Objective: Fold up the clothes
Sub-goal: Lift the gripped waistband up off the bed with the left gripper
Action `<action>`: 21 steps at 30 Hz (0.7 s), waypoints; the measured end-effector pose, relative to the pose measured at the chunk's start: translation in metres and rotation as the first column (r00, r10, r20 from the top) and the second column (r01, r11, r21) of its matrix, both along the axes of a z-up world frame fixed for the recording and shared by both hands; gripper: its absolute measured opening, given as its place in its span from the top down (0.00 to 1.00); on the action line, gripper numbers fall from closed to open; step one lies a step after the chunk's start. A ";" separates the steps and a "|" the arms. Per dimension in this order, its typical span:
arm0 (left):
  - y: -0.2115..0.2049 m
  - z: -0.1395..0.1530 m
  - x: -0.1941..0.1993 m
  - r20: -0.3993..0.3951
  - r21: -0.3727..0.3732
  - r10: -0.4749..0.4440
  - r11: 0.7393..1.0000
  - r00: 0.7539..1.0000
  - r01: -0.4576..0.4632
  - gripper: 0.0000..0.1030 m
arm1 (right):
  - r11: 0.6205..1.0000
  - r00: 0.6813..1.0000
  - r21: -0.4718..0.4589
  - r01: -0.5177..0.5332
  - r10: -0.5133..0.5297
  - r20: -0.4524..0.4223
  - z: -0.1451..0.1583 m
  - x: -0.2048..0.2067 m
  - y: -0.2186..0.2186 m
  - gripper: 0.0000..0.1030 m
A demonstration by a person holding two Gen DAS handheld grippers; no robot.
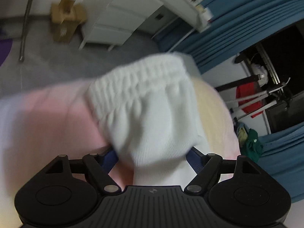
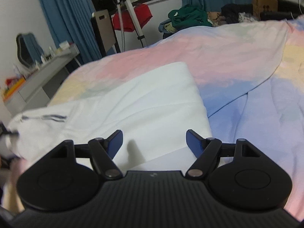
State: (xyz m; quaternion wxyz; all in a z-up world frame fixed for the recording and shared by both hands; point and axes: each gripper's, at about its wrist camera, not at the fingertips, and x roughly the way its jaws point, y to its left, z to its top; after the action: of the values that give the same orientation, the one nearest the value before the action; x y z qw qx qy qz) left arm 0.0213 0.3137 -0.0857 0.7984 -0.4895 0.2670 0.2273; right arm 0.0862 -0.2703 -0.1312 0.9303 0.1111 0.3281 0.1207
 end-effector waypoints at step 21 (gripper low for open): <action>0.003 0.009 0.004 0.214 -0.067 0.027 0.998 0.977 -0.013 0.44 | 0.991 0.999 -0.131 -0.033 0.036 0.021 -0.002 -0.002 0.020 0.28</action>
State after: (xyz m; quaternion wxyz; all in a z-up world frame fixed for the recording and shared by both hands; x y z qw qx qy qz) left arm 0.0255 0.3167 -0.0766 0.8037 -0.5398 0.1817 0.1722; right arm 0.0846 -0.2506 -0.1336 0.9371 0.0429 0.3262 0.1163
